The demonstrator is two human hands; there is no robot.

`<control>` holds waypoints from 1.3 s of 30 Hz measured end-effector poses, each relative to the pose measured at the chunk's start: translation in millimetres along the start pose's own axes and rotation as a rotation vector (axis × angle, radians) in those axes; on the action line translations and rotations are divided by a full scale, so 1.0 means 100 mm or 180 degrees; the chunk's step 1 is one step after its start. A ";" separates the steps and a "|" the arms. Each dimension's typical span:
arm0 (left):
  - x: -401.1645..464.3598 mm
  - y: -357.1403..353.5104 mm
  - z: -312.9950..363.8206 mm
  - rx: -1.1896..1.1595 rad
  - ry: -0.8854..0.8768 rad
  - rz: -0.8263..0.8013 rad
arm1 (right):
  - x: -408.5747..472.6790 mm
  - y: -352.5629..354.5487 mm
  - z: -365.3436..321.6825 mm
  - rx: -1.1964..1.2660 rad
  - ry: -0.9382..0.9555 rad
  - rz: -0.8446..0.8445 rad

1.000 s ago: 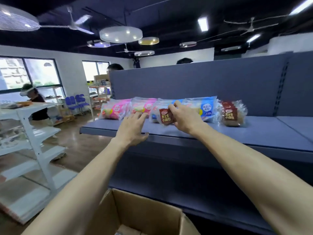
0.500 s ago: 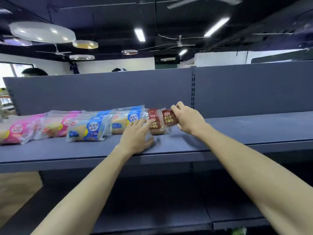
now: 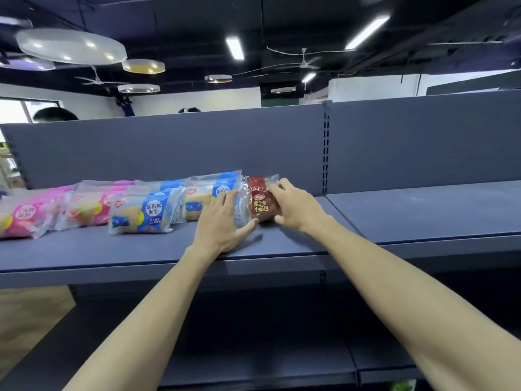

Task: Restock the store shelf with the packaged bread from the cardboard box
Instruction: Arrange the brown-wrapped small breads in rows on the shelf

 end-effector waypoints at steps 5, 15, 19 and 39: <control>0.01 -0.02 -0.02 -0.0001 -0.0039 0.0069 | 0.01 -0.08 -0.01 0.0237 0.0014 -0.0075; 0.02 -0.03 -0.06 0.0039 -0.0012 0.0133 | 0.02 -0.13 0.05 0.0687 0.0125 -0.0311; 0.03 -0.07 -0.06 0.0160 -0.0013 0.0074 | 0.01 -0.15 0.06 0.0724 0.0065 -0.0341; -0.03 0.06 0.10 0.0313 -0.0284 0.0073 | -0.06 -0.12 -0.38 0.0120 0.0397 -0.0259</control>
Point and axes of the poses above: each hand's wrist, its own x-axis towards the middle knuckle, its own y-axis out of the back of the hand, z = x × y, the point moved 9 cm from there along x, towards the middle knuckle, and after that the axes turned 10 degrees about -z, right-handed, at the moved point
